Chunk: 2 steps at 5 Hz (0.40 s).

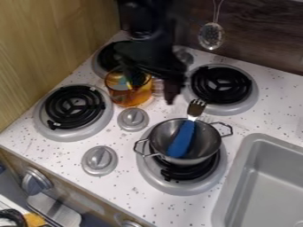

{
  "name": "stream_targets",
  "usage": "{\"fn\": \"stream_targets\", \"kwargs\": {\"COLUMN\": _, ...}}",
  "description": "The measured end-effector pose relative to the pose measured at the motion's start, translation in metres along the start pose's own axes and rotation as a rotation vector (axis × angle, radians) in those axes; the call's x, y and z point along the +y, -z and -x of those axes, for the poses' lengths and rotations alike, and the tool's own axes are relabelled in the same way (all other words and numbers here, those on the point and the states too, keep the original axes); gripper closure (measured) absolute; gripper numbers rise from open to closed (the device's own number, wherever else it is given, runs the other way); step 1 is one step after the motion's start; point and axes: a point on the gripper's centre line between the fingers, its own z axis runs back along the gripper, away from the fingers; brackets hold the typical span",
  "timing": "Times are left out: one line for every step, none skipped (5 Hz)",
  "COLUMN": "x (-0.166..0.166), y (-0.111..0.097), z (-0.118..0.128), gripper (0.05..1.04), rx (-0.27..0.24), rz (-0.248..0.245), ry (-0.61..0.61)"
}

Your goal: Move the silver pot to the lower right burner

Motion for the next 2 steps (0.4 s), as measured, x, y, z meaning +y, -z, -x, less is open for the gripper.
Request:
{"fn": "stream_targets", "kwargs": {"x": 0.013, "y": -0.001, "z": 0.006, "gripper": 0.083, "rx": 0.025, "rz": 0.005, "ry": -0.001}}
{"fn": "stream_targets", "kwargs": {"x": 0.023, "y": -0.001, "z": 0.009, "gripper": 0.083, "rx": 0.031, "rz": 0.010, "ry": 0.007}}
